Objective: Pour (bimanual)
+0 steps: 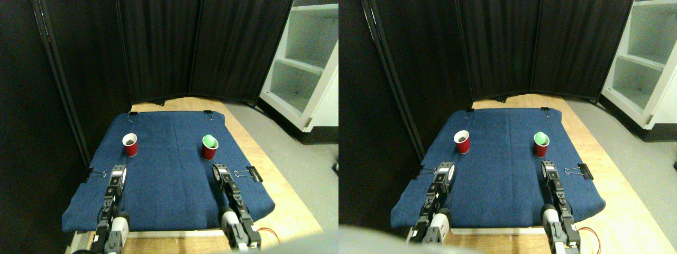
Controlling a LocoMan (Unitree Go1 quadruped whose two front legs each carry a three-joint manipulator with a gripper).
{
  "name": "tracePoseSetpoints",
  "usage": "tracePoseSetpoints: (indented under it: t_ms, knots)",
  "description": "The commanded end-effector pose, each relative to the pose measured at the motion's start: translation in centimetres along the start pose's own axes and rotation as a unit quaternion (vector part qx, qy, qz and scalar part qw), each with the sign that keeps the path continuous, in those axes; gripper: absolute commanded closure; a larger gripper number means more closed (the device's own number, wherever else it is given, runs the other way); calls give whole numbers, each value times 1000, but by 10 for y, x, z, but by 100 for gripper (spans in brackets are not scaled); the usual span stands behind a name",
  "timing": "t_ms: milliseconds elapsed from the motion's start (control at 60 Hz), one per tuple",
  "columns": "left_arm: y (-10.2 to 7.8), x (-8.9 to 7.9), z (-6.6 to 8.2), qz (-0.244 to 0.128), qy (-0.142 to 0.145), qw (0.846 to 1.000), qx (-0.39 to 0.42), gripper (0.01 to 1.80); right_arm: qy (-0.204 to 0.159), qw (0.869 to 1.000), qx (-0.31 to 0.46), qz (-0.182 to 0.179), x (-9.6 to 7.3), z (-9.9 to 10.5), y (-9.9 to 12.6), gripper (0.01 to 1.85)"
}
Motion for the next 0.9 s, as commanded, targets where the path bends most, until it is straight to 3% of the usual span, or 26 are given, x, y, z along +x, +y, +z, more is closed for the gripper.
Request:
tracePoseSetpoints:
  t_ms: [17,183,367,417,500,567,600,700,900]
  knots:
    - [1,0,4,-6,-13,1000,3,148,-16,1000,-2,1,0,4,0,144]
    - [0,0,7,-34,-14,999,12,148,-10,1000,2,-4,-3,6,2,142]
    - [2,0,7,-29,-7,1000,3,148,-10,1000,6,-3,-3,7,2,141]
    - [0,0,6,-12,-5,999,-39,97,-22,1000,15,3,-2,7,2,131]
    - [-2,1,7,-10,-8,998,-68,81,-35,999,40,3,0,8,3,124]
    - [-5,4,10,-12,-15,996,-90,82,-49,995,82,8,2,10,3,124]
    - [-5,5,13,-19,-15,995,-97,86,-78,990,109,29,5,12,3,121]
    - [-7,7,22,-26,-22,992,-120,90,-94,984,149,36,9,18,1,116]
    - [-9,15,33,-3,-27,981,-194,92,-109,967,230,12,14,30,3,118]
